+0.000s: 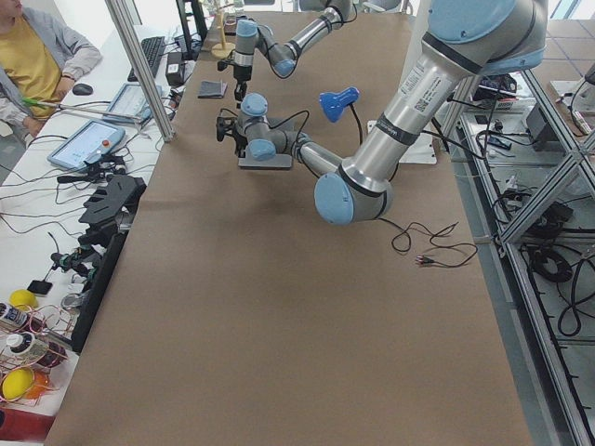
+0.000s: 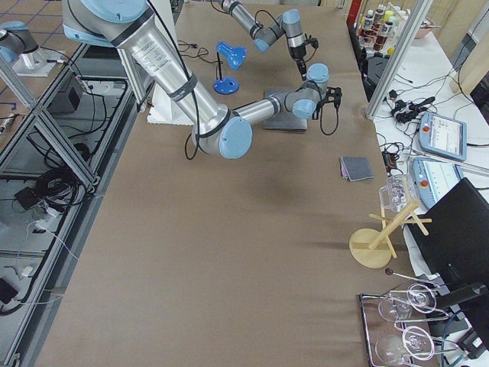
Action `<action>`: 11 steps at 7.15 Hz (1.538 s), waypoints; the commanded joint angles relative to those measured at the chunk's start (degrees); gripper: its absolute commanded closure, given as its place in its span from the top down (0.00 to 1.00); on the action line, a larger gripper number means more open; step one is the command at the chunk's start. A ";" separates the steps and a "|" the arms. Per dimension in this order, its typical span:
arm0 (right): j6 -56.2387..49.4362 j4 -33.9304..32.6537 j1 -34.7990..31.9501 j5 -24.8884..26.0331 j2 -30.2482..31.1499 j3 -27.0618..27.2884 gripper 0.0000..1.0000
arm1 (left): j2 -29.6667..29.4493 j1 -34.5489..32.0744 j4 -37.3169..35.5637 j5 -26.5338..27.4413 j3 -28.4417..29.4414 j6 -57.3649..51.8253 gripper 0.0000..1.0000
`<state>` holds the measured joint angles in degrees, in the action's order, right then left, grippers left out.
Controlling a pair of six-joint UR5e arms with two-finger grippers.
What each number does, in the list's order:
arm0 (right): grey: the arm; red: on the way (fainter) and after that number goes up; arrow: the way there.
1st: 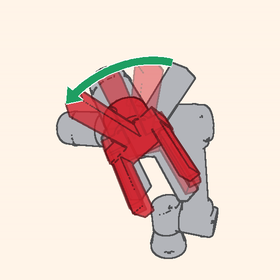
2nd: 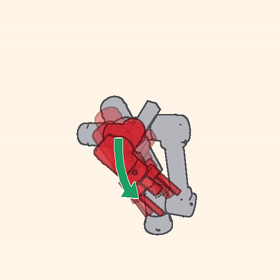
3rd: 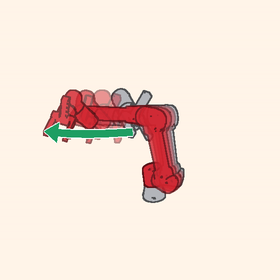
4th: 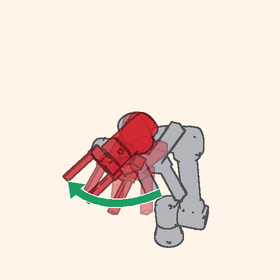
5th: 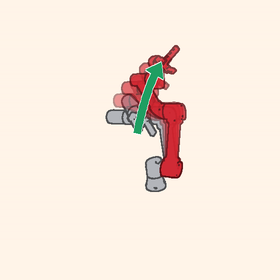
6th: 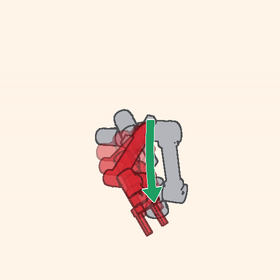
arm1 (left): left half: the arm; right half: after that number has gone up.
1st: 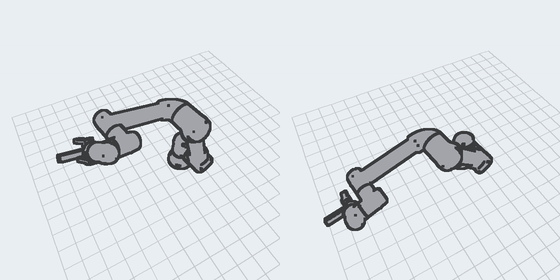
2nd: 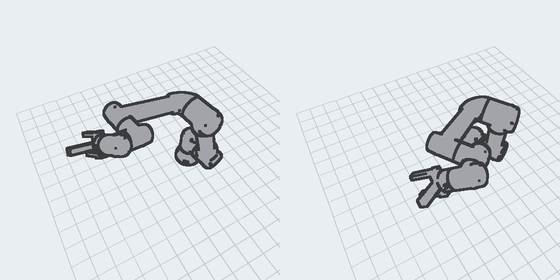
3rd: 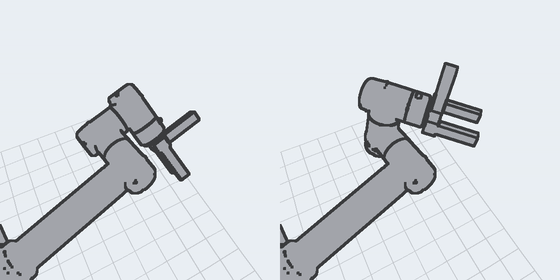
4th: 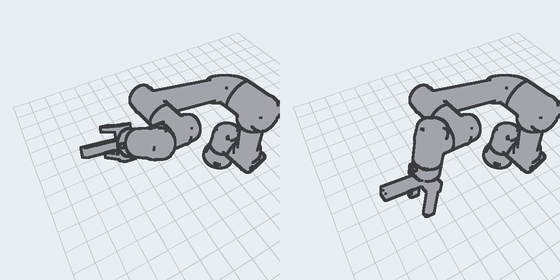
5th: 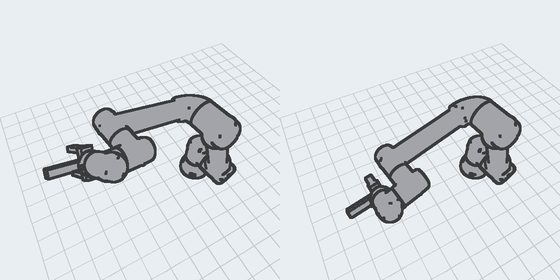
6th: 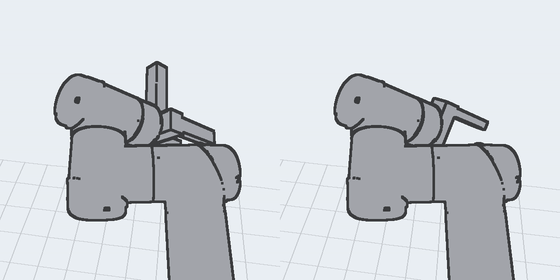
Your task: Close laptop
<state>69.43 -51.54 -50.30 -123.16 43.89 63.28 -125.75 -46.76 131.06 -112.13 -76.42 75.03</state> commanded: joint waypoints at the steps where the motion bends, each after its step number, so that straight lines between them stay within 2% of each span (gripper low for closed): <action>1: -10.56 -0.58 -8.90 -7.59 8.28 4.73 1.00 | 10.99 -9.79 -0.11 -11.50 -6.53 -11.41 0.98; 2: -18.63 -0.49 -14.42 -11.18 13.19 5.09 1.00 | 17.49 -15.58 -0.19 -16.32 -8.99 -21.67 0.98; 3: -28.11 -0.58 -20.13 -13.40 18.02 5.27 1.00 | 22.95 -21.82 -0.63 -21.24 -8.75 -35.43 0.98; 4: -35.95 -1.89 -24.37 -13.68 21.38 5.10 1.00 | 25.18 -27.10 -5.07 -23.03 -8.84 -45.75 0.98; 6: -55.44 -13.78 -31.84 -13.86 24.03 5.10 1.00 | 27.91 -35.81 -18.32 -24.01 -9.10 -65.28 0.98; 7: -62.07 -18.99 -35.27 -14.55 25.27 5.45 1.00 | 30.45 -38.55 -22.13 -23.84 -9.27 -70.67 0.98; 8: -63.61 -20.69 -36.18 -14.65 26.93 5.54 1.00 | 34.39 -38.75 -21.99 -22.71 -9.45 -71.42 0.98; 10: -67.05 -20.80 -37.41 -13.33 30.19 5.19 1.00 | 36.27 -42.07 -23.64 -21.90 -9.02 -74.42 0.98; 11: -67.40 -20.71 -38.03 -13.33 31.33 5.36 1.00 | 35.66 -42.36 -27.75 -20.95 -9.10 -74.50 0.98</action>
<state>3.04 -72.13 -87.43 -136.74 73.55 68.53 -90.08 -87.99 107.11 -133.94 -85.57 1.12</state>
